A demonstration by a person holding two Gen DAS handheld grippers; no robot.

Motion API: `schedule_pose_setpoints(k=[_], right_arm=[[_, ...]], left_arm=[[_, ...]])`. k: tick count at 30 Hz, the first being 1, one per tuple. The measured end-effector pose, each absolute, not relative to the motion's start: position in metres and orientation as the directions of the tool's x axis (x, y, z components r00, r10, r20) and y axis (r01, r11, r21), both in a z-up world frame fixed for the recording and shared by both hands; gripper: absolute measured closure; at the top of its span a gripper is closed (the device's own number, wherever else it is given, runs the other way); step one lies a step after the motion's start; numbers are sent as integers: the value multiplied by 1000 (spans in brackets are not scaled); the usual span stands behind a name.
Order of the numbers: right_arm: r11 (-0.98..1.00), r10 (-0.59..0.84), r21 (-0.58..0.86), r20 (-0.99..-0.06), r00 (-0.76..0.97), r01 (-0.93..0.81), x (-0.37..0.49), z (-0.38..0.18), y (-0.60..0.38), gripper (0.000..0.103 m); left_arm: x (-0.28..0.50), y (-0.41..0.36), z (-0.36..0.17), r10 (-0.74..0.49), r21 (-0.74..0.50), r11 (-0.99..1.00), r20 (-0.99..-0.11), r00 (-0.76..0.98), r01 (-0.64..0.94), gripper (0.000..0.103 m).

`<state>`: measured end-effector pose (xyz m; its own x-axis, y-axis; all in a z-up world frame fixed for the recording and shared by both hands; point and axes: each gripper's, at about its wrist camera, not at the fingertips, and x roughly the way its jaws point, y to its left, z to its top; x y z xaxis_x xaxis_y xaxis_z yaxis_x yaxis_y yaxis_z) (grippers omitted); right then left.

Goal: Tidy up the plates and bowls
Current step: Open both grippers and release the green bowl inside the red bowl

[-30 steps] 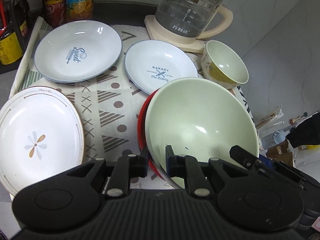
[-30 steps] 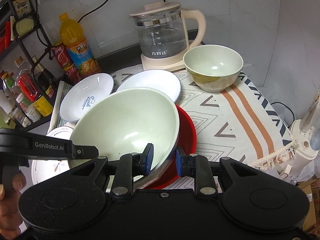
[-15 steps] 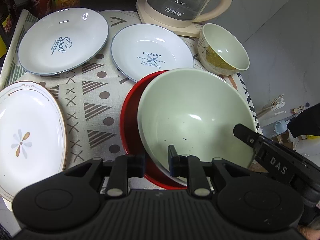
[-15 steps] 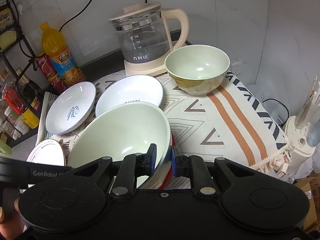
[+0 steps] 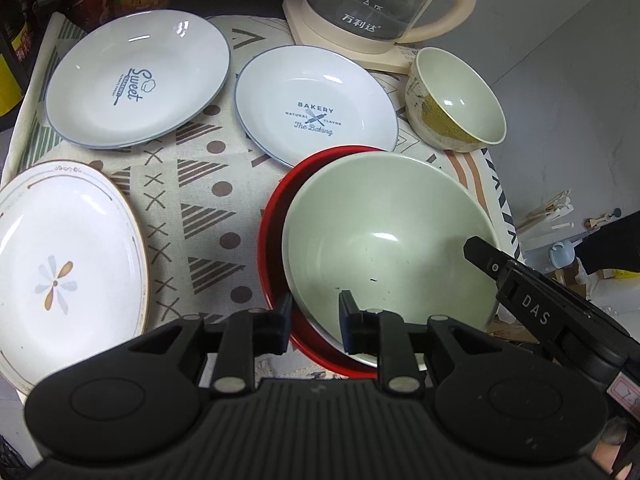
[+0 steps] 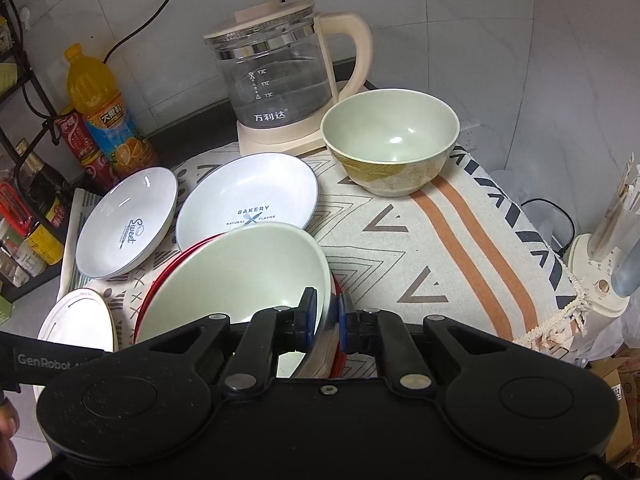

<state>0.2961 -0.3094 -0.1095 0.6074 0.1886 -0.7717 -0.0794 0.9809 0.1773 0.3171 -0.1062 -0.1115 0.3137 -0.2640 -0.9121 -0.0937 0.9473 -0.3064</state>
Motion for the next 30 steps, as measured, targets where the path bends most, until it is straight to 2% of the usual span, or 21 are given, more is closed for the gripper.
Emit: schedule_pose_setpoints(k=[7,12,18,19,22,26,27,29,30], right_arm=[[985,164,156,-763,625,-68,292,-108,-304,94],[988,140,152,-771,621,-33,290,-110,-305,94],[992,78,124,-778,624,31,281,-108,-307,91],[991,71,124,-778,624,42,278,-108,-307,89],[989,52,126,-773,633,73,267,-106,-308,70],[983,59,157,-764,643,96,257,-101,-310,64],[981,57,161,-762,645,104,254,-99,-311,61],[979,57,170,-756,652,112,250,-97,-312,48],[978,59,176,-752,657,113,249,-95,-313,46]], left_arm=[[316,-100,-104,-256,-296,952,-906,337,-72,70],[313,-95,-101,-259,-294,954,-903,344,-55,69],[309,-86,-100,-260,-293,955,-896,360,-37,59],[309,-85,-100,-261,-292,956,-895,363,-32,58],[309,-83,-98,-260,-285,958,-892,370,-13,53],[309,-83,-94,-256,-273,962,-884,391,12,43],[310,-83,-93,-254,-270,963,-882,397,16,41],[310,-84,-90,-252,-268,963,-876,411,20,35],[311,-85,-89,-252,-266,964,-874,415,24,34]])
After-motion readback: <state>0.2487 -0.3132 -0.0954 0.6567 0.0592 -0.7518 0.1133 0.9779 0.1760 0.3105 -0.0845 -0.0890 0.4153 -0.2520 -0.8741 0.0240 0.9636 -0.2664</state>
